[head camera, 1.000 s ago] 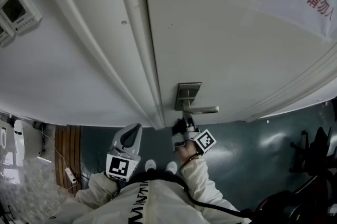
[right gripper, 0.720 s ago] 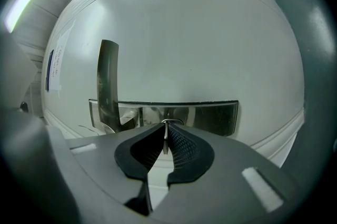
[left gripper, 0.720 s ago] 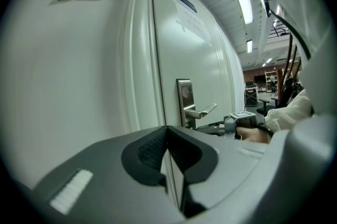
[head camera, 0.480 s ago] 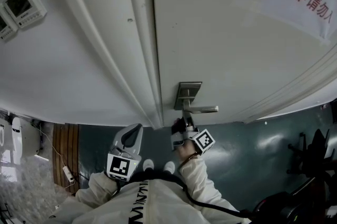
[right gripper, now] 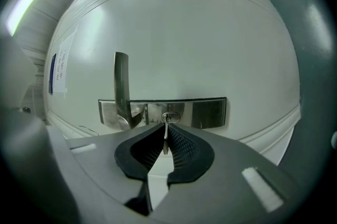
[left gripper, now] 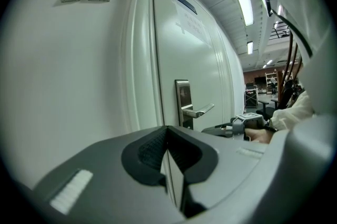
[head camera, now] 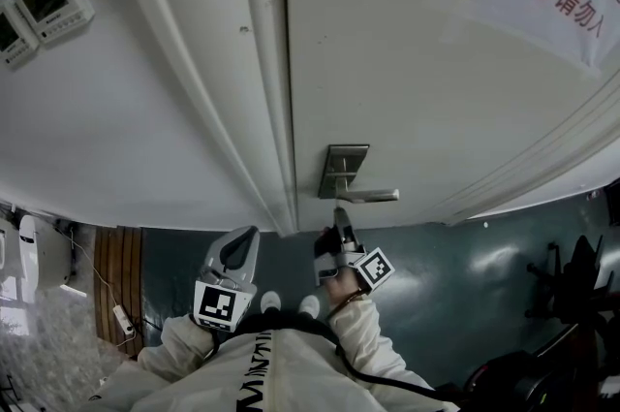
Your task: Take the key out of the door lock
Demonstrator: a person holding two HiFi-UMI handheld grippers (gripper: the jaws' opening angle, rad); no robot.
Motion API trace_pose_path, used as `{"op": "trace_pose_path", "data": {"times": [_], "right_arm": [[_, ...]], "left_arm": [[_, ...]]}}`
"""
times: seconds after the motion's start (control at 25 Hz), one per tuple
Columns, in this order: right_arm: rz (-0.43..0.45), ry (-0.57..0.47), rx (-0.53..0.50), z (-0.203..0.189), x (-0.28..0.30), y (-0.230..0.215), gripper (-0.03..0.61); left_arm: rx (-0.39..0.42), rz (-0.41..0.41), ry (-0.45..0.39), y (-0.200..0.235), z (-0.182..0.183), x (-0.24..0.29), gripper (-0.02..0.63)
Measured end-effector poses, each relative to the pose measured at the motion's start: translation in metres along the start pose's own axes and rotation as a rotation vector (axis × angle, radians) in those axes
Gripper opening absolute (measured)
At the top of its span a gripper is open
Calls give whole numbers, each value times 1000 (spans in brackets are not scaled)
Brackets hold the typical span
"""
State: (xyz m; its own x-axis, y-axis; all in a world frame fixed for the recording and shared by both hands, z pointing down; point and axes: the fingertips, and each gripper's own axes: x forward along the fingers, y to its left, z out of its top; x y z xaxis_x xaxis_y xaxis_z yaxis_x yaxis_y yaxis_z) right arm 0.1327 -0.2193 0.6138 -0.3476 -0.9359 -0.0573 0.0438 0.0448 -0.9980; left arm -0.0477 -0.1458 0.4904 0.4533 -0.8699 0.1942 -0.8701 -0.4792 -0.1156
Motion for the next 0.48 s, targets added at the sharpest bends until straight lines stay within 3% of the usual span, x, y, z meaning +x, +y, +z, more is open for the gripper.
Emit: {"op": "trace_pose_path", "data": {"times": [0.48], "right_arm": [[-30,34,-138,-3,-54,13,21]], "left_arm": [[-7,-49,-26,-20,2,4,-2]]}}
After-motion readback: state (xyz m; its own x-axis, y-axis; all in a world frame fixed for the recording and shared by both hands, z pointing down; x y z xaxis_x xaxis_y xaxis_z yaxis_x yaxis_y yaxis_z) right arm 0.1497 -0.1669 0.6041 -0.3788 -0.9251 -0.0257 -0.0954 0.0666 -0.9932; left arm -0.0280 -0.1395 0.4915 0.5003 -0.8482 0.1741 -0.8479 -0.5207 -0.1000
